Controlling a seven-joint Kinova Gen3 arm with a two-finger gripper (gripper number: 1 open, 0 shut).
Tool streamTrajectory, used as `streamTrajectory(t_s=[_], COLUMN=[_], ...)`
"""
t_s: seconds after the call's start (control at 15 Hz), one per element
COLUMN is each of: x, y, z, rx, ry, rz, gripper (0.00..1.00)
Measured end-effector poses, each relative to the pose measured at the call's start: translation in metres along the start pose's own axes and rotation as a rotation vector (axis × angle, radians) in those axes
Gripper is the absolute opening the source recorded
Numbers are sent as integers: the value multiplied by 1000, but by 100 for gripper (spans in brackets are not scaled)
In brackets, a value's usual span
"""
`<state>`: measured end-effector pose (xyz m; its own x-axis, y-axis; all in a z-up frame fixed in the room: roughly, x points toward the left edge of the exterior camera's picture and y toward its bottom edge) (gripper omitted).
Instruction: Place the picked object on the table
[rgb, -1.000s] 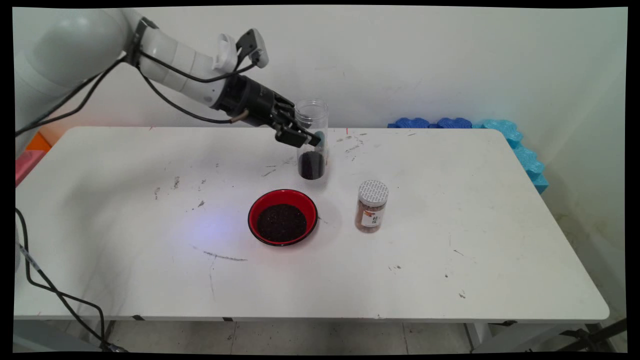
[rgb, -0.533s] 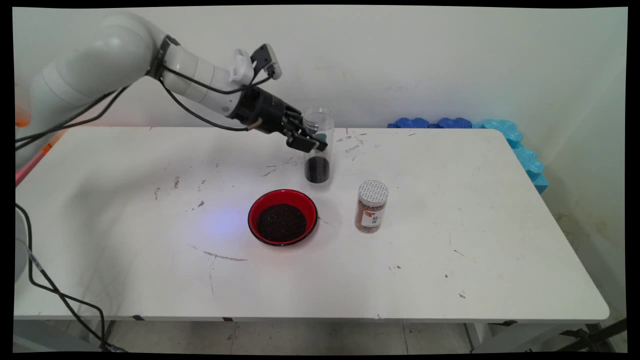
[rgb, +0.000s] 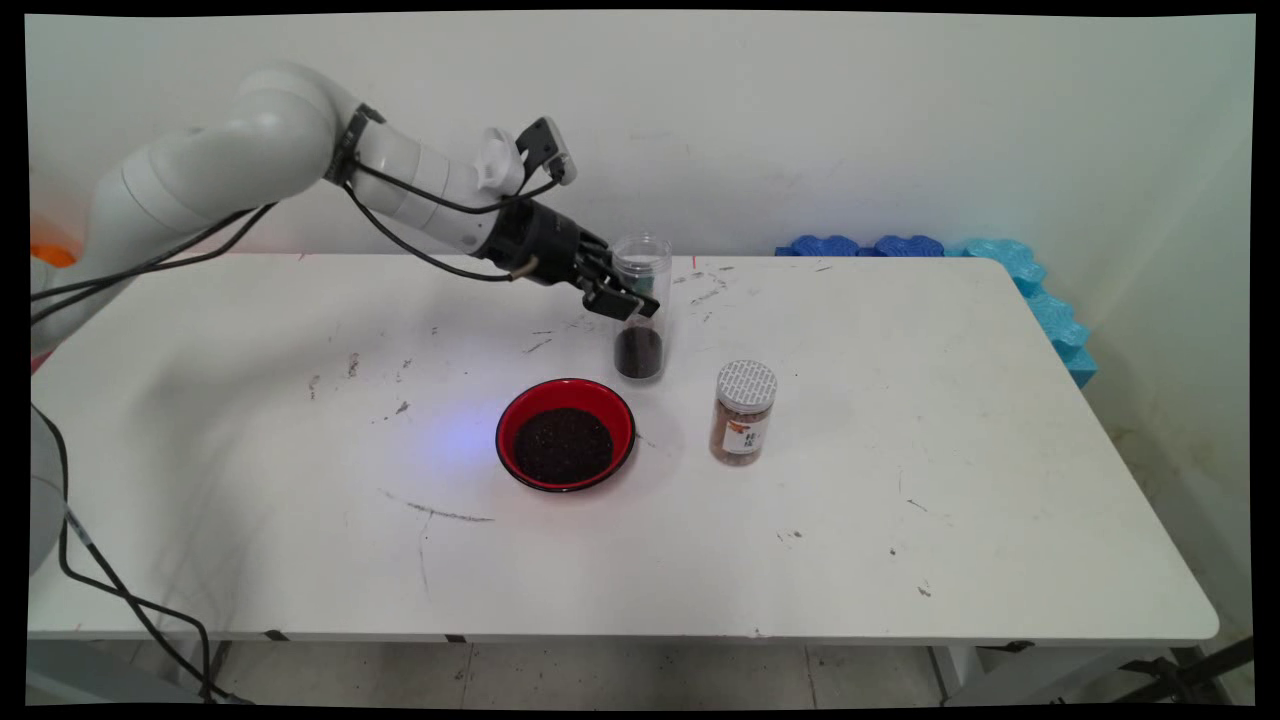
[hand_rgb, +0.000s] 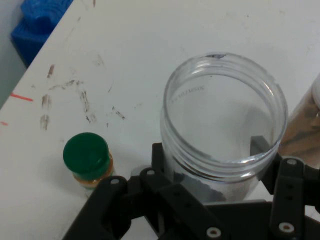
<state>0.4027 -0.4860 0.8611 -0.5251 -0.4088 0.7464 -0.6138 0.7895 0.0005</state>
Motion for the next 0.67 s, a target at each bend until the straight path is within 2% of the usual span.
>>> streamTrajectory(t_s=[0.67], x=[-13], y=[-6], z=[20], rx=[8], ry=[-5], rz=[-30], gripper=[0])
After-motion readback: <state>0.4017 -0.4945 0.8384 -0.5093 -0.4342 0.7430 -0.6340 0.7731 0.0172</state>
